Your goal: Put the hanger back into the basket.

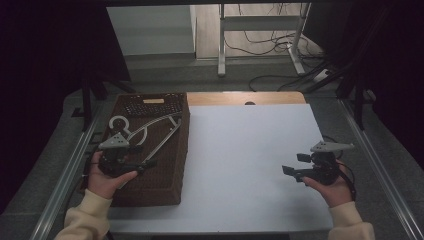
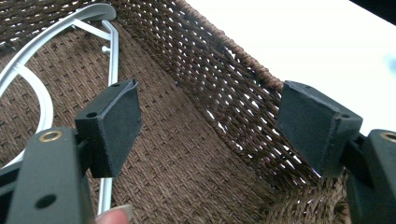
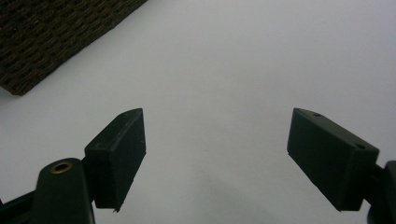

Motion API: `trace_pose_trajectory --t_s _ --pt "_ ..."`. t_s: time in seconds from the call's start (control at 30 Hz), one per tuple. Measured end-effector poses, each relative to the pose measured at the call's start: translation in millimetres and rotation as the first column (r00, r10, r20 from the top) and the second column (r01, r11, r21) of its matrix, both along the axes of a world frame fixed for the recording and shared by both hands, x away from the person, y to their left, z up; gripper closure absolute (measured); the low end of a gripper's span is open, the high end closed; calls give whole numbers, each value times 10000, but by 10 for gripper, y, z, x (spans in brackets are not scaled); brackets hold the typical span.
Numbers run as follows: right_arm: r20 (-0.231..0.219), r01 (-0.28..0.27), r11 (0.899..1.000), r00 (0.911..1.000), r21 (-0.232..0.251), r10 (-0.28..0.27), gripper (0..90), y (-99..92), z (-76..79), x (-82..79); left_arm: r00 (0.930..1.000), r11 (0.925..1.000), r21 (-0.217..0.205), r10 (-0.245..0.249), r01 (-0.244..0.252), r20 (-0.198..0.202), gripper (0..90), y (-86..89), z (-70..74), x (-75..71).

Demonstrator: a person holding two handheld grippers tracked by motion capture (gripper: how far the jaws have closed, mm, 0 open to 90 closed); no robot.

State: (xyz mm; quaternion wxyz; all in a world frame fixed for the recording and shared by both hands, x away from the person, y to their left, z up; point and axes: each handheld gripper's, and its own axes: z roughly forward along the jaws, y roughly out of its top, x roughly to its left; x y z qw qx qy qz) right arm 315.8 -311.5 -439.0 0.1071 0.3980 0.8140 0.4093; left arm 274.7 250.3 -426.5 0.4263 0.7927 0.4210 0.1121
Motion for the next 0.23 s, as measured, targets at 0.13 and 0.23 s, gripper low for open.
trace_pose_trajectory --t_s 0.13,0.23 --pt "-42 -124 9999 9999 -53 123 191 11 -11 18 9999 10000 -33 -52 52 -103 210 1 -9 20" --pt "-119 -95 9999 9999 -32 94 187 6 -31 49 10000 10000 -18 -50 50 -73 209 0 -5 18"
